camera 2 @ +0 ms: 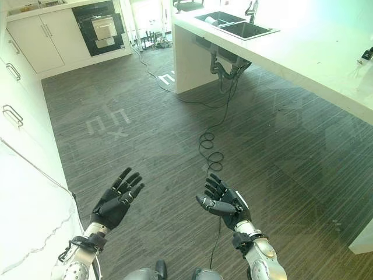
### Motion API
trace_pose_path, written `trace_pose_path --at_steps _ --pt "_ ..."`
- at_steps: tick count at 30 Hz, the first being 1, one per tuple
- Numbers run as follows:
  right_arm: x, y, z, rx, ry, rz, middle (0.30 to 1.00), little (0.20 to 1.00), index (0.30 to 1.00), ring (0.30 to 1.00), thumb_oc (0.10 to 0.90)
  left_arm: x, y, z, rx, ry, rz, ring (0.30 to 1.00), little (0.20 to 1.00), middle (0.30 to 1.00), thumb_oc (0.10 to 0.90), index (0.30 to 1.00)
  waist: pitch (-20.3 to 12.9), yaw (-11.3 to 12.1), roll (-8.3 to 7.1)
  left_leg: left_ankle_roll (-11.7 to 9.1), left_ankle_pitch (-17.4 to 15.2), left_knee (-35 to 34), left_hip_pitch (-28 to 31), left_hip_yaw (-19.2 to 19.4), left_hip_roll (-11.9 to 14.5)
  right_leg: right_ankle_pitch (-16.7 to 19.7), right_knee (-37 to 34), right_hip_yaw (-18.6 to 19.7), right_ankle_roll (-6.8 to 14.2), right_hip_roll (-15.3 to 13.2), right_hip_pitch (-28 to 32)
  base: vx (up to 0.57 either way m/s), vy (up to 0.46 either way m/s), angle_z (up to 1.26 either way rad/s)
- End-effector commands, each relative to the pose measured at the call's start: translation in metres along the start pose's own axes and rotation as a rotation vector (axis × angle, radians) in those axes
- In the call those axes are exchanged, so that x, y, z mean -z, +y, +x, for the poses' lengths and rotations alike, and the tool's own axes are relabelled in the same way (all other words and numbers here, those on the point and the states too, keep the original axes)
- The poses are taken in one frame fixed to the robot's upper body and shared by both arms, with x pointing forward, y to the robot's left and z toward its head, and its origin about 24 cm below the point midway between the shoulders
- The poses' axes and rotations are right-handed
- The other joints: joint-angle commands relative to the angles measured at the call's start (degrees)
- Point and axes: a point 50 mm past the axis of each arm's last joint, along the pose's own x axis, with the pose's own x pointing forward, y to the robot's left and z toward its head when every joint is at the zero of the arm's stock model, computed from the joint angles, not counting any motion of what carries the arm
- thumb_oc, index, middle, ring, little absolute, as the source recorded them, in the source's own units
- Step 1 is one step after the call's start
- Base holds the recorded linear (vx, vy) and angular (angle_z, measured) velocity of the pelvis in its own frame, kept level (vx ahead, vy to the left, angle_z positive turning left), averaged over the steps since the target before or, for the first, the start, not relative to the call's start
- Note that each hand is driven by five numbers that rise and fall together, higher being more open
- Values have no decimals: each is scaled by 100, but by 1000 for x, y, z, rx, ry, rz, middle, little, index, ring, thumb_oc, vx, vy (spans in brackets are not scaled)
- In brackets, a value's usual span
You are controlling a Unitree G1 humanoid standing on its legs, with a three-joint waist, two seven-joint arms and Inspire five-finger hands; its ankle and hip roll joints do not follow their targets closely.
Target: Place the dishes in the dishwasher.
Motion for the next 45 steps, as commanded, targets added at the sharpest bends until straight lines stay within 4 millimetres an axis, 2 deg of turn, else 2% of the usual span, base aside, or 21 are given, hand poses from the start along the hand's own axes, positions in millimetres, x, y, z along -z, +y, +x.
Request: trace_pose_path --at_steps 1,6,8,12,14,16,17,19,22,24,26,28,32,34,35,37,38,39,40,42,45 --pt "-15 7 10 -57 -80 -26 900 900 900 900 800 -9 11 4 -8 49 108 900 900 900 800 900 -151 13 -38 -497 -1201 457 97 -422 418 -340 -590 9 477 -86 350 -8 -44 2" --pt "-2 -4 10 15 4 -37 900 900 900 900 800 19 37 -10 -168 229 194 900 900 900 800 900 -92 -20 -21 -540 -1165 457 104 -426 454 -360 -590 46 432 -3 368 10 -60 -1" --pt "3 -9 9 40 33 -39 900 900 900 900 800 26 44 -13 -202 261 164 900 900 900 800 900 -90 -63 -14 -568 -1115 457 73 -416 473 -345 -590 71 402 32 325 28 -51 4" --pt "7 -16 7 59 70 -54 900 900 900 900 800 27 51 -15 -264 284 271 900 900 900 800 900 37 -121 -19 -619 -1033 457 244 -282 526 -348 -590 132 353 58 364 42 -54 0" --pt "3 -21 7 58 78 -78 900 900 900 900 800 23 53 -14 -274 295 381 900 900 900 800 900 138 -114 -101 -549 -915 457 369 -135 438 -291 -590 216 329 -14 357 83 -59 -7" --pt "-1 -29 5 78 79 -106 900 900 900 900 800 13 54 -10 -268 293 508 900 900 900 800 900 357 -23 -298 -513 -317 458 359 43 251 -227 -590 373 269 -151 438 119 -84 -14" --pt "-1 -31 4 82 78 -109 900 900 900 900 800 11 55 -9 -265 294 536 900 900 900 800 900 400 3 -319 -511 -198 555 202 73 239 -217 -590 416 249 -146 439 136 -25 -14" --pt "-1 -35 4 90 83 -116 900 900 900 900 800 5 56 -8 -252 298 589 900 900 900 800 900 528 55 -235 -542 6 458 -118 140 278 -276 -590 464 235 -29 549 184 95 -2" --pt "3 -38 2 105 110 -127 900 900 900 900 800 5 57 -11 -260 316 653 900 900 900 800 900 624 134 120 -709 183 457 -864 -14 666 -435 -590 446 247 298 786 299 215 8" --pt "6 -41 0 144 120 -121 900 900 900 900 800 5 56 -10 -258 325 692 900 900 900 800 900 625 151 205 -778 290 457 -1193 33 887 -496 -590 396 219 352 882 270 181 6" --pt "6 -44 -2 167 130 -128 900 900 900 900 800 4 56 -9 -252 330 735 900 900 900 800 900 620 120 177 -836 180 457 -1238 131 940 -637 -590 341 242 271 1036 288 238 -15" --pt "9 -45 -2 180 151 -147 900 900 900 900 800 1 58 -9 -276 329 784 900 900 900 800 900 472 103 196 -701 116 457 -1165 512 1064 -704 -590 235 315 188 1141 243 365 -15" --pt "22 -53 -7 243 219 -167 900 900 900 900 800 1 62 -9 -291 385 840 900 900 900 800 900 271 265 92 -378 -231 457 -1002 281 605 -882 -590 371 395 121 1685 284 277 -14" --pt "24 -53 -7 250 228 -166 900 900 900 900 800 1 62 -9 -290 393 850 900 900 900 800 900 243 254 86 -302 -304 457 -903 251 528 -597 -590 306 472 86 1786 216 193 -19" --pt "26 -52 -5 266 224 -159 900 900 900 900 800 1 63 -9 -289 404 863 900 900 900 800 900 223 181 110 -138 -460 457 -745 121 378 215 -590 207 655 81 1969 253 287 -13" --pt "27 -49 -3 278 199 -127 900 900 900 900 800 -1 62 -6 -292 399 870 900 900 900 800 900 264 126 125 90 -650 457 -572 39 172 940 663 175 919 -131 1419 229 349 23" --pt "27 -45 0 263 185 -122 900 900 900 900 800 -5 61 -2 -299 386 896 900 900 900 800 900 362 80 213 205 -828 457 -380 25 146 1261 1714 146 935 -209 740 148 263 42" --pt "27 -44 2 254 183 -120 900 900 900 900 800 -6 60 0 -304 377 896 900 900 900 800 900 412 55 209 222 -890 457 -296 31 126 1151 1843 151 898 -198 543 170 163 45" --pt "27 -43 3 247 175 -115 900 900 900 900 800 -6 59 2 -302 363 900 900 900 900 800 900 479 -30 208 232 -961 457 -181 -3 100 967 1580 63 857 10 327 133 0 18" --pt "25 -44 2 248 165 -112 900 900 900 900 800 -8 57 4 -291 353 910 900 900 900 800 900 536 -126 215 210 -1020 457 -55 -59 79 862 1184 -8 809 177 134 153 -43 4" --pt "20 -50 -3 257 148 -92 900 900 900 900 800 -17 54 9 -271 343 931 900 900 900 800 900 614 -311 178 116 -1185 457 147 -205 33 982 -333 -188 689 207 -110 249 -96 22"
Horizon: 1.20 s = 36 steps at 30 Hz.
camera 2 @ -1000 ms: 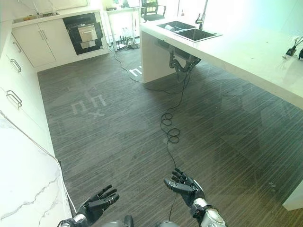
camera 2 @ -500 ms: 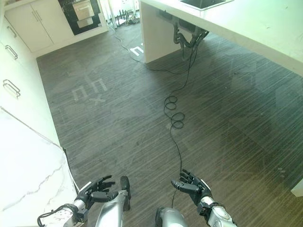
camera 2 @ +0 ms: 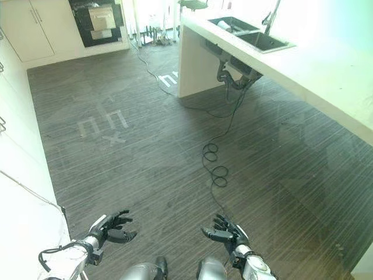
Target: Place the dishes in the dishwasher.
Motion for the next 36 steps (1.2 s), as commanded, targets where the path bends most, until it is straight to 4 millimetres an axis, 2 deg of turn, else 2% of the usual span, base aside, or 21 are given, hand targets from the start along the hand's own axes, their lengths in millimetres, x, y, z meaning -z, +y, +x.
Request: trace_pose_path --at_steps 1,3,5,8,9,10,11,12,15,16,19,20,21,22,24,28,30,32,33,34,36 --pt "-40 -21 -4 14 -169 7 900 900 900 900 800 -37 14 0 -23 -172 52 900 900 900 800 900 147 -216 -144 -308 -1041 452 92 -406 115 771 -1695 -192 68 -36 544 340 -138 20" --pt "-34 -27 -7 10 -145 11 900 900 900 900 800 -33 10 1 -2 -154 49 900 900 900 800 900 115 -353 -314 -290 -1341 452 364 -580 -156 837 -1695 74 257 -454 -220 503 -161 27" --pt "-28 -29 -9 12 -141 19 900 900 900 900 800 -24 1 0 19 -138 59 900 900 900 800 900 36 -385 -325 -280 -1583 452 594 -700 -231 862 -1695 136 303 -588 -476 580 -182 26" --pt "-24 -29 -10 13 -132 19 900 900 900 900 800 -11 -3 -5 25 -110 55 900 900 900 800 900 -77 -336 -274 -365 -1756 452 893 -710 -133 848 -1695 92 156 -517 -168 572 -217 9" --pt "-23 -26 -8 8 -122 3 900 900 900 900 800 -3 -5 -7 26 -81 27 900 900 900 800 900 -203 -369 -223 -520 -1737 452 1186 -763 19 679 -1695 185 -38 -340 49 782 -301 -1" --pt "-24 -26 -8 2 -124 -5 900 900 900 900 800 -1 -5 -7 26 -75 15 900 900 900 800 900 -227 -372 -204 -588 -1646 452 1301 -737 86 604 -1695 196 -110 -282 130 922 -370 7" --pt "-28 -28 -8 -2 -125 -27 900 900 900 900 800 3 -5 -9 23 -55 7 900 900 900 800 900 -275 -310 -209 -786 -742 452 1594 -689 193 372 -1695 284 -282 -138 364 735 -335 -6" --pt "-32 -29 -7 -3 -131 -44 900 900 900 900 800 5 -4 -9 15 -52 -15 900 900 900 800 900 -265 -234 -297 -914 -151 1191 1401 -653 241 211 -1695 374 -418 -119 539 735 -356 -21" --pt "-36 -35 -9 9 -131 -72 900 900 900 900 800 6 -3 -11 16 -56 -36 900 900 900 800 900 -188 -164 -389 -1019 219 3025 546 -524 386 31 -1695 402 -623 -132 808 351 -207 -47" --pt "-37 -40 -11 35 -127 -74 900 900 900 900 800 3 -1 -10 25 -62 -30 900 900 900 800 900 -70 -106 -386 -990 285 3841 -187 -487 673 -107 -1695 352 -757 -68 1075 298 -127 -13" --pt "-36 -44 -11 52 -114 -74 900 900 900 900 800 4 -4 -7 30 -59 -38 900 900 900 800 900 61 86 -403 -726 -40 2945 -754 -265 299 -265 -1695 433 -654 -58 1403 374 32 -5" --pt "-35 -44 -10 57 -106 -75 900 900 900 900 800 5 -5 -6 30 -54 -40 900 900 900 800 900 76 111 -425 -696 -49 2350 -684 -89 311 -338 -1695 473 -623 -45 1481 469 184 -69" --pt "-31 -44 -10 74 -91 -68 900 900 900 900 800 7 -9 -5 33 -47 -43 900 900 900 800 900 69 148 -391 -723 87 974 -617 83 335 -472 -1695 499 -554 27 1600 504 226 -83" --pt "-28 -44 -10 82 -83 -64 900 900 900 900 800 9 -12 -4 36 -41 -45 900 900 900 800 900 82 209 -339 -775 189 452 -715 -58 292 -552 -1695 591 -514 99 1699 482 246 -69" --pt "-20 -44 -10 88 -61 -65 900 900 900 900 800 16 -19 -6 38 -29 -52 900 900 900 800 900 42 384 -85 -972 269 452 -1506 -582 646 -740 -1695 791 -480 419 1868 650 421 -77" --pt "-14 -44 -9 105 -31 -65 900 900 900 900 800 22 -20 -9 23 -20 -65 900 900 900 800 900 -120 473 -109 -871 202 452 -1398 -527 657 -986 -1695 929 -249 206 2280 479 375 -61" --pt "-7 -43 -9 112 -14 -30 900 900 900 900 800 20 -17 -8 25 -20 -41 900 900 900 800 900 -163 466 -203 -708 11 452 -1149 -544 472 -922 -1695 878 -198 69 2544 429 294 -21" --pt "0 -41 -9 132 7 2 900 900 900 900 800 17 -14 -5 40 -27 -9 900 900 900 800 900 -226 405 -194 -524 -144 452 -940 -566 369 -260 -1695 714 -107 9 2767 447 364 -11" --pt "10 -42 -12 182 21 48 900 900 900 900 800 11 -11 -2 35 -27 11 900 900 900 800 900 -218 307 -132 -288 -346 452 -679 -618 197 591 -959 557 114 -146 2619 529 537 19" --pt "19 -44 -16 185 40 42 900 900 900 900 800 12 -8 -1 20 -14 23 900 900 900 800 900 -170 251 -100 -120 -534 452 -442 -616 57 1019 60 525 194 -274 2158 478 544 37" --pt "25 -44 -17 168 49 19 900 900 900 900 800 13 -5 -1 -1 -3 11 900 900 900 800 900 -89 167 32 -49 -715 452 -192 -663 66 992 842 473 97 -267 1439 227 257 30"
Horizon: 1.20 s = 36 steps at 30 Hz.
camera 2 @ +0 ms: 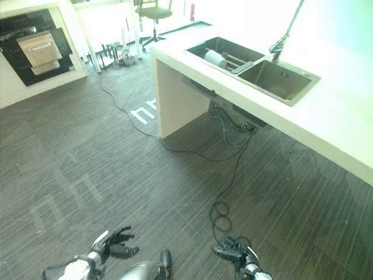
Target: Place the dishes in the dishwasher.
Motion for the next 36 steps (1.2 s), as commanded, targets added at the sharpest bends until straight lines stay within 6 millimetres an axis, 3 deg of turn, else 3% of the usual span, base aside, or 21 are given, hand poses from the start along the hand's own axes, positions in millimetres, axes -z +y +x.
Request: trace_pose_path --at_steps 1,3,4,6,9,13,14,15,16,17,18,19,20,22,24,25,26,27,31,34,36 --pt "-36 -13 -1 -17 -154 -84 900 900 900 900 800 -16 8 -3 -39 -104 31 900 900 900 800 900 206 -16 426 -659 -1088 450 183 -335 673 571 -1086 -200 -76 408 -941 201 79 -3" --pt "-39 -14 -1 -15 -170 -81 900 900 900 900 800 -19 8 -3 1 -121 24 900 900 900 800 900 249 -133 443 -672 -1181 450 264 -430 638 428 -1564 -284 -108 717 -1227 204 4 2" --pt "-43 -17 -2 -10 -185 -73 900 900 900 900 800 -23 7 -3 33 -129 35 900 900 900 800 900 278 -231 411 -693 -1305 450 340 -524 556 440 -2273 -357 -138 828 -1425 264 -24 40" --pt "-50 -21 -2 -7 -205 -69 900 900 900 900 800 -26 5 -3 67 -132 57 900 900 900 800 900 299 -335 307 -750 -1500 450 525 -550 439 552 -3488 -608 -137 706 -1645 357 -31 65" --pt "-55 -25 -4 -19 -217 -91 900 900 900 900 800 -20 -7 -2 108 -114 63 900 900 900 800 900 232 -465 145 -836 -1869 450 868 -743 123 436 -3488 -604 24 169 -2714 431 -39 5" --pt "-52 -24 -4 -22 -202 -92 900 900 900 900 800 -6 -13 -4 107 -66 63 900 900 900 800 900 56 -467 159 -906 -2070 450 1093 -722 147 551 -3488 -594 -79 137 -2569 614 -121 14" --pt "-53 -23 -2 -9 -201 -95 900 900 900 900 800 1 -15 -5 96 -39 58 900 900 900 800 900 7 -437 251 -1040 -2060 450 1412 -716 319 442 -3488 -388 -227 327 -2224 667 -170 -8" --pt "-54 -23 -2 -10 -203 -96 900 900 900 900 800 2 -14 -5 94 -37 55 900 900 900 800 900 -18 -440 229 -1063 -2010 450 1411 -710 308 422 -3488 -365 -250 310 -2210 657 -176 10" --pt "-56 -23 -2 -12 -206 -104 900 900 900 900 800 2 -14 -6 94 -32 56 900 900 900 800 900 -34 -413 253 -1171 -1688 450 1552 -662 393 308 -3488 -332 -329 367 -2089 325 -130 27" --pt "-57 -23 -2 -14 -209 -109 900 900 900 900 800 2 -14 -5 94 -29 63 900 900 900 800 900 -55 -384 253 -1272 -1269 450 1635 -610 459 205 -3488 -305 -390 396 -1987 540 -235 25" --pt "-62 -26 -3 -17 -224 -132 900 900 900 900 800 0 -12 -6 84 -39 53 900 900 900 800 900 -35 -280 188 -1474 -452 938 1649 -421 624 -8 -3488 -308 -525 361 -1715 493 -231 7" --pt "-65 -26 -4 -22 -227 -149 900 900 900 900 800 0 -10 -6 77 -44 46 900 900 900 800 900 -19 -234 177 -1514 -318 1483 1428 -437 620 -69 -3488 -322 -584 355 -1625 507 -264 -41" --pt "-68 -27 -4 -20 -232 -176 900 900 900 900 800 -2 -8 -7 68 -50 50 900 900 900 800 900 52 -149 152 -1565 -182 2732 863 -369 667 -201 -3488 -340 -727 357 -1397 252 -152 -57" --pt "-71 -28 -4 -10 -239 -167 900 900 900 900 800 -6 -6 -7 73 -56 65 900 900 900 800 900 94 -100 85 -1514 -165 3378 279 -280 747 -284 -3488 -313 -800 326 -1270 216 -127 -43" --pt "-72 -30 -5 -15 -252 -148 900 900 900 900 800 -11 -5 -7 88 -67 92 900 900 900 800 900 210 9 53 -1257 -528 2898 -285 -119 831 -438 -3488 -134 -754 382 -971 323 -5 -54" --pt "-73 -27 -4 -23 -250 -159 900 900 900 900 800 -11 -4 -7 83 -67 98 900 900 900 800 900 215 34 35 -1175 -615 2013 -196 -40 802 -506 -3488 -6 -690 404 -914 329 134 -35" --pt "-73 -25 -3 -24 -246 -160 900 900 900 900 800 -9 -4 -7 79 -62 103 900 900 900 800 900 194 61 20 -1169 -533 1358 -151 -96 721 -551 -3488 115 -652 430 -909 395 210 -46" --pt "-72 -23 -1 -20 -236 -161 900 900 900 900 800 -6 -5 -8 72 -55 96 900 900 900 800 900 195 155 88 -1251 -359 497 -215 -458 594 -661 -3488 367 -593 590 -834 312 185 -72" --pt "-69 -21 1 -19 -214 -178 900 900 900 900 800 4 -12 -10 70 -37 83 900 900 900 800 900 234 383 354 -1443 -254 450 -1010 -1212 498 -815 -3488 857 -539 1005 -657 270 190 -94" --pt "-67 -20 2 -6 -215 -178 900 900 900 900 800 6 -11 -12 71 -38 76 900 900 900 800 900 206 377 448 -1382 -271 450 -1044 -1088 514 -902 -3488 934 -491 1072 -567 182 206 -112" --pt "-64 -21 2 7 -202 -161 900 900 900 900 800 10 -12 -12 64 -20 72 900 900 900 800 900 166 313 478 -1296 -379 450 -843 -1246 438 -806 -3488 961 -459 1046 -580 209 251 -186"
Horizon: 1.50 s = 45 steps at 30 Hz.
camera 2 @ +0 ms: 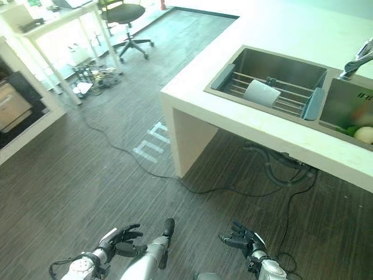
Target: Place the dishes in the dishwasher.
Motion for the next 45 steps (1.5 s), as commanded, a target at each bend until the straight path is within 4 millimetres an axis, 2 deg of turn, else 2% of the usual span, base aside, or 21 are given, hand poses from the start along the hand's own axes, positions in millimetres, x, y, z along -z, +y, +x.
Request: trace_pose_path --at_steps 1,7,9,10,12,14,17,19,22,23,24,26,28,29,30,32,33,34,37,40,45 --pt "-12 -7 -2 7 -86 0 900 900 900 900 800 -11 9 0 -15 -38 79 900 900 900 800 900 -88 -172 -2 -10 -685 707 189 107 -152 489 -172 -431 429 -170 -714 208 309 -174" --pt "-12 0 0 2 -101 -2 900 900 900 900 800 -13 16 3 -36 -28 83 900 900 900 800 900 -114 -322 71 202 -991 707 561 321 -58 774 -172 -822 486 -280 -696 78 125 -32" --pt "-15 3 2 11 -113 -2 900 900 900 900 800 -11 16 2 -43 -14 98 900 900 900 800 900 -34 -360 105 337 -1110 707 709 399 -3 1228 -20 -1043 572 -290 -701 99 58 -18" --pt "-15 6 3 12 -105 -9 900 900 900 900 800 -5 18 1 -75 11 89 900 900 900 800 900 102 -330 63 451 -1238 707 905 608 51 1403 756 -1398 689 -495 -1078 167 -33 -91" --pt "-14 6 5 26 -103 0 900 900 900 900 800 3 19 -1 -93 33 79 900 900 900 800 900 197 -338 -40 368 -1431 707 1232 850 160 1617 -172 -1653 784 -915 -1145 292 -251 -108" --pt "-15 4 4 33 -103 4 900 900 900 900 800 4 18 -1 -99 41 80 900 900 900 800 900 220 -368 -156 330 -1516 707 1343 880 113 1571 -172 -1508 841 -1186 -1376 209 -241 -45" --pt "-14 2 3 36 -92 -2 900 900 900 900 800 8 17 -1 -113 61 67 900 900 900 800 900 191 -415 -382 236 -1772 707 1558 865 48 1850 -172 -1114 1095 -1773 -1925 302 -298 -47" --pt "-7 1 1 41 -67 -2 900 900 900 900 800 16 15 -3 -126 99 50 900 900 900 800 900 111 -432 -499 90 -2028 707 1873 763 172 2032 -172 -991 1253 -2151 -2302 632 -574 -34" --pt "-4 1 1 27 -34 -53 900 900 900 900 800 28 11 -6 -163 146 0 900 900 900 800 900 -43 -435 -488 -216 -2049 707 2202 860 666 1932 -172 -1396 1227 -2060 -2143 708 -639 -18" --pt "-10 0 2 18 -41 -93 900 900 900 900 800 30 11 -6 -194 158 -62 900 900 900 800 900 -89 -452 -463 -359 -1620 707 2325 887 989 1807 -172 -1446 1071 -1844 -2099 465 -424 -22" --pt "-11 -1 2 17 -44 -99 900 900 900 900 800 29 11 -6 -196 157 -68 900 900 900 800 900 -81 -441 -452 -395 -1389 707 2313 883 1070 1742 -172 -1457 1008 -1785 -2064 453 -447 -32" --pt "-18 -5 2 6 -56 -133 900 900 900 900 800 27 10 -4 -203 155 -70 900 900 900 800 900 -28 -360 -489 -472 -345 840 2198 838 1289 1455 -172 -1434 713 -1568 -1888 335 -379 -25" --pt "-19 -13 -1 23 -59 -139 900 900 900 900 800 26 12 -4 -218 149 -81 900 900 900 800 900 35 -382 -511 -406 -141 1608 1627 875 1307 1264 -172 -1378 494 -1415 -1724 318 -381 -37" --pt "-19 -17 -2 40 -59 -132 900 900 900 900 800 24 13 -3 -214 144 -76 900 900 900 800 900 88 -379 -483 -346 -191 1883 1304 852 1256 1183 -172 -1381 418 -1342 -1597 279 -263 -27" --pt "-19 -19 -3 47 -58 -132 900 900 900 900 800 24 13 -2 -211 141 -75 900 900 900 800 900 101 -370 -470 -251 -410 1726 1248 904 972 1156 -172 -1396 441 -1326 -1547 167 -115 12" --pt "-19 -19 -3 48 -57 -131 900 900 900 900 800 24 14 -2 -212 141 -75 900 900 900 800 900 80 -371 -497 -216 -435 1666 1212 922 879 1160 -172 -1388 451 -1354 -1571 211 -29 17" --pt "-12 -25 -6 71 -30 -118 900 900 900 900 800 23 12 -1 -199 136 -69 900 900 900 800 900 138 -325 -389 -82 -697 707 1082 1098 418 955 -172 -1420 468 -1162 -1346 569 115 37" --pt "-1 -22 -7 75 8 -111 900 900 900 900 800 27 9 -2 -204 154 -83 900 900 900 800 900 150 -237 -116 -317 -676 707 304 666 480 834 -172 -1423 521 -861 -1236 649 160 74" --pt "9 -22 -9 85 32 -98 900 900 900 900 800 34 4 -3 -194 181 -89 900 900 900 800 900 172 -87 -44 -475 -291 707 -279 631 621 601 -172 -1371 528 -780 -967 272 152 52" --pt "16 -20 -11 106 40 -80 900 900 900 900 800 40 0 -3 -180 214 -104 900 900 900 800 900 57 -108 -66 -410 -392 707 -212 994 775 519 -172 -1522 586 -897 -911 200 208 -27" --pt "27 -21 -14 106 83 -87 900 900 900 900 800 49 5 -8 -245 251 -122 900 900 900 800 900 -88 -186 -123 -177 -835 707 327 717 496 654 -172 -1514 668 -1026 -855 195 243 -41"
